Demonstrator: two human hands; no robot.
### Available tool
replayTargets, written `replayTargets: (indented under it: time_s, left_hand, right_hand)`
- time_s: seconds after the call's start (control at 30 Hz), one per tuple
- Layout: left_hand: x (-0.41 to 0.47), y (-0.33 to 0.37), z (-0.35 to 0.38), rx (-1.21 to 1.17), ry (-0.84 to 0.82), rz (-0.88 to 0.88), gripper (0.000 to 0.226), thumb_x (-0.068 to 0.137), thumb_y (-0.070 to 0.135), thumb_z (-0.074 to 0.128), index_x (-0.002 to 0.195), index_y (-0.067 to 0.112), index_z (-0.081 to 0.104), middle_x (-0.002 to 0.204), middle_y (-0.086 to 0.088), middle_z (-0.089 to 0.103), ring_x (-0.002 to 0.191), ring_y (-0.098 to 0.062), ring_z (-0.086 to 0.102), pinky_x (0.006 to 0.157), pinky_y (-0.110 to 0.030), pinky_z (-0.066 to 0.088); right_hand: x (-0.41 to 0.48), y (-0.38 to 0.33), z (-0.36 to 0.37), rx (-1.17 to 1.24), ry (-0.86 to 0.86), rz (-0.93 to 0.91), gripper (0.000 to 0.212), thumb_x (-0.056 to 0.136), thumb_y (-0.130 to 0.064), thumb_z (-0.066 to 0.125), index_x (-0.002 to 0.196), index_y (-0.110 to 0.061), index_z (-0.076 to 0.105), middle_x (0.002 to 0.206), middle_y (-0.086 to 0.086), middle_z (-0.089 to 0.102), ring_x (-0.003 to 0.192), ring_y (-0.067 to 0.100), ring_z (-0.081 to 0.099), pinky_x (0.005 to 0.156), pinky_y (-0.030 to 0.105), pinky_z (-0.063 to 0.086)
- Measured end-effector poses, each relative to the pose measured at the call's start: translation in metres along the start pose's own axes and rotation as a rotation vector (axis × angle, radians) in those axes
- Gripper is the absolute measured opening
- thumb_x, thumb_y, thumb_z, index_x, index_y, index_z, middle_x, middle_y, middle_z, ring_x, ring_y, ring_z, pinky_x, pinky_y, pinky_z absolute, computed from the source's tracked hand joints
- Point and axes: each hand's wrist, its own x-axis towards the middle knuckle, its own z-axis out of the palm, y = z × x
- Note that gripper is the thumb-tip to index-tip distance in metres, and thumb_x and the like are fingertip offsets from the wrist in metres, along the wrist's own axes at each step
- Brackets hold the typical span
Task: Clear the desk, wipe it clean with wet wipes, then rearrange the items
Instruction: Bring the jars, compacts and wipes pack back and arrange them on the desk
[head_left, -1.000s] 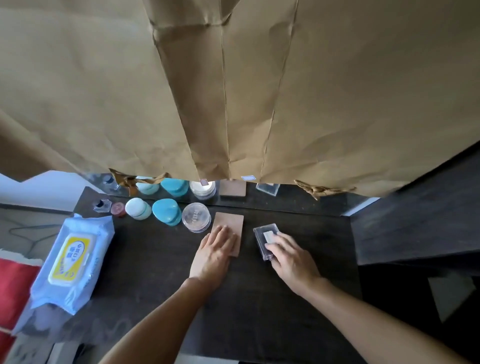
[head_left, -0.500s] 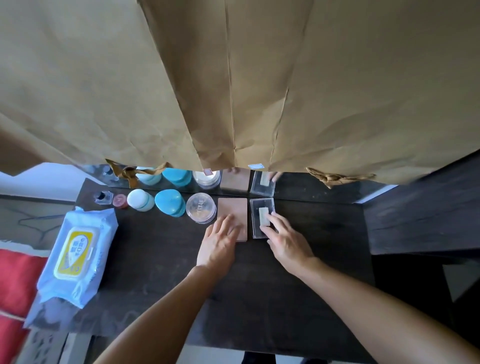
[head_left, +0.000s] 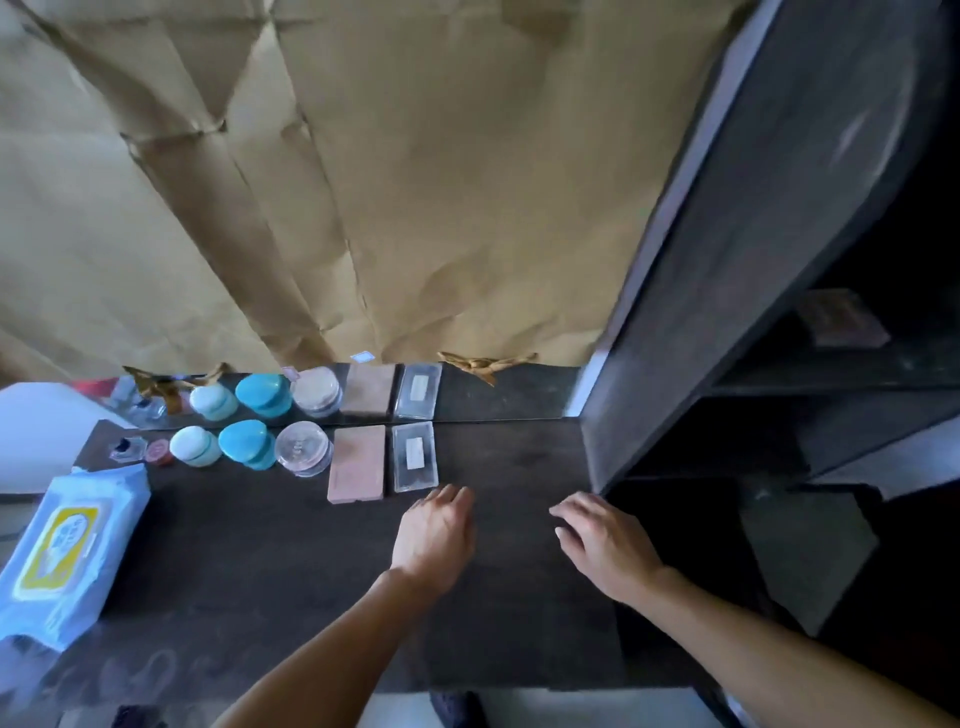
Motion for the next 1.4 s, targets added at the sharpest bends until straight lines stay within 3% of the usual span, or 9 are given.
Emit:
replayTargets:
  time_s: [0.27,0.43,0.53,0.7,0.83,0.93,1.07,1.3,1.4]
  left_hand:
    - [0.003,0.145,0.002,-0.148,0.188,0.050,0.017,0.087,0.021,0.054,0.101,0.010,0.057,0.098,-0.005,0.062,0.089,-0.030,0.060,0.066,-0.036,0.044]
    - [0.020,0.217,-0.029,-0.333,0.422,0.042,0.041,0.095,0.037,0.048,0.129,0.015,0.047,0.115,-0.001,0.058,0.100,-0.024,0.060,0.076,-0.038,0.048]
    - [0.030,0.244,-0.050,-0.400,0.516,-0.001,0.050,0.096,0.038,0.045,0.139,0.012,0.037,0.130,-0.006,0.052,0.118,-0.025,0.052,0.089,-0.039,0.045]
    - [0.055,0.271,-0.070,-0.483,0.520,-0.098,0.054,0.098,0.041,0.038,0.140,0.009,0.030,0.135,-0.012,0.046,0.123,-0.031,0.046,0.095,-0.043,0.041]
    - [0.068,0.275,-0.065,-0.490,0.556,-0.186,0.028,0.100,0.029,0.036,0.117,0.008,0.036,0.113,-0.018,0.059,0.097,-0.041,0.057,0.068,-0.035,0.038]
    - [0.070,0.273,-0.058,-0.482,0.558,-0.202,0.012,0.100,0.026,0.037,0.098,0.016,0.030,0.097,-0.019,0.063,0.083,-0.043,0.058,0.062,-0.033,0.033]
    - [0.073,0.269,-0.056,-0.470,0.565,-0.193,0.016,0.100,0.026,0.037,0.092,0.018,0.026,0.087,-0.019,0.062,0.077,-0.044,0.058,0.060,-0.034,0.033]
    - [0.067,0.260,-0.063,-0.434,0.488,-0.111,0.018,0.100,0.030,0.037,0.093,0.015,0.030,0.093,-0.017,0.060,0.084,-0.043,0.057,0.063,-0.036,0.036]
    - [0.055,0.236,-0.061,-0.291,0.459,0.017,0.019,0.099,0.029,0.041,0.106,0.011,0.041,0.099,-0.015,0.063,0.086,-0.040,0.057,0.062,-0.038,0.038]
  right_hand:
    - [-0.069,0.070,-0.112,0.002,0.238,-0.024,0.023,0.083,-0.022,0.067,0.106,-0.016,0.068,0.100,-0.005,0.067,0.090,0.015,0.066,0.065,0.029,0.055]
    - [-0.062,0.088,-0.200,0.062,0.536,-0.122,0.022,0.085,-0.026,0.064,0.104,-0.016,0.069,0.092,-0.007,0.067,0.083,0.009,0.064,0.059,0.031,0.056]
    - [-0.039,0.094,-0.243,0.011,0.676,-0.133,0.029,0.084,-0.031,0.061,0.108,-0.016,0.065,0.100,-0.004,0.065,0.092,0.015,0.061,0.063,0.034,0.056]
    - [0.005,0.107,-0.266,-0.094,0.435,0.237,0.075,0.078,-0.056,0.062,0.138,-0.018,0.037,0.143,0.015,0.039,0.129,0.034,0.037,0.099,0.047,0.040]
    - [0.022,0.110,-0.254,-0.173,0.332,0.370,0.085,0.077,-0.072,0.050,0.141,-0.019,0.032,0.145,0.019,0.038,0.134,0.036,0.032,0.108,0.047,0.028]
    - [0.025,0.112,-0.249,-0.233,0.438,0.315,0.065,0.082,-0.065,0.050,0.127,-0.018,0.052,0.132,0.010,0.054,0.124,0.032,0.042,0.101,0.044,0.033]
    - [0.015,0.118,-0.253,-0.184,0.465,0.233,0.045,0.085,-0.050,0.055,0.118,-0.019,0.059,0.120,0.006,0.060,0.114,0.028,0.049,0.093,0.041,0.038]
    - [-0.046,0.112,-0.247,0.060,0.628,-0.084,0.044,0.075,-0.039,0.065,0.109,-0.010,0.065,0.110,0.003,0.064,0.098,0.021,0.059,0.080,0.034,0.051]
    - [-0.071,0.100,-0.229,0.132,0.585,-0.147,0.043,0.075,-0.036,0.064,0.108,-0.008,0.066,0.111,0.003,0.064,0.101,0.017,0.061,0.078,0.030,0.054]
